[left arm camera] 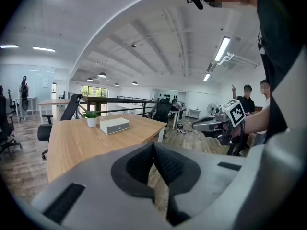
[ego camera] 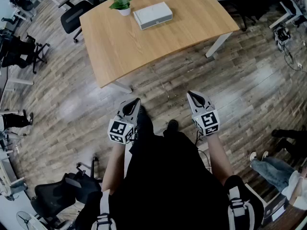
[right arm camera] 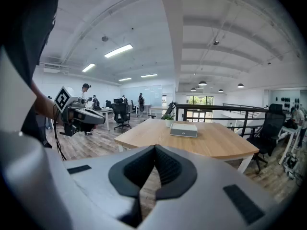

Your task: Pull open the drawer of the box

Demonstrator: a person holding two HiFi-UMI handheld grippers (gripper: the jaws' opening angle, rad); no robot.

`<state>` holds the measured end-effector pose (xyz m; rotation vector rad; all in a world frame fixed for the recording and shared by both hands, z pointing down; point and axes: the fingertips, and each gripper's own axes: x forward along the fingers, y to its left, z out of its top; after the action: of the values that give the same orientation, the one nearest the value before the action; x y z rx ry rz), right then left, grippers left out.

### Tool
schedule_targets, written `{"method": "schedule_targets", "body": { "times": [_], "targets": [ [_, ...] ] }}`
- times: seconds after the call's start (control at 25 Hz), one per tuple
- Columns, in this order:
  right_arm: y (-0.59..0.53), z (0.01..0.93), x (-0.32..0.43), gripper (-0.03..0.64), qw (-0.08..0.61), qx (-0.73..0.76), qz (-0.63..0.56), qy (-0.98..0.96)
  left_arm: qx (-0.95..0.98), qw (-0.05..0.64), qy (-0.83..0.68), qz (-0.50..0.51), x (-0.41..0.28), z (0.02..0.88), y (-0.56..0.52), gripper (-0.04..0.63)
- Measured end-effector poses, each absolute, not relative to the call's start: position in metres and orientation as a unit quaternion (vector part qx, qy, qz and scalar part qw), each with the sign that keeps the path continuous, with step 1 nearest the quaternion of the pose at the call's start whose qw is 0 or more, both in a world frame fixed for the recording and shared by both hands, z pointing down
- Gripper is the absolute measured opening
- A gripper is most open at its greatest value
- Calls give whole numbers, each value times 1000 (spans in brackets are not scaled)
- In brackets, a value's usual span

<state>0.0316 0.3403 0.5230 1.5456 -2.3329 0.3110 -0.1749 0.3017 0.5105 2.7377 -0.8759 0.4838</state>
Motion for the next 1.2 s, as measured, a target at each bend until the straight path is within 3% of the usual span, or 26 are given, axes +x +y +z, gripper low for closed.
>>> {"method": "schedule_targets", "body": {
  "times": [0.48,1.2],
  "targets": [
    [378,518,53,25,154,535,92,-826,929,113,-319,148,-147,502,338,24],
    [355,514,47,25,165,565,90,-803,926,144,-324,128,-169,508,316,24]
  ]
}}
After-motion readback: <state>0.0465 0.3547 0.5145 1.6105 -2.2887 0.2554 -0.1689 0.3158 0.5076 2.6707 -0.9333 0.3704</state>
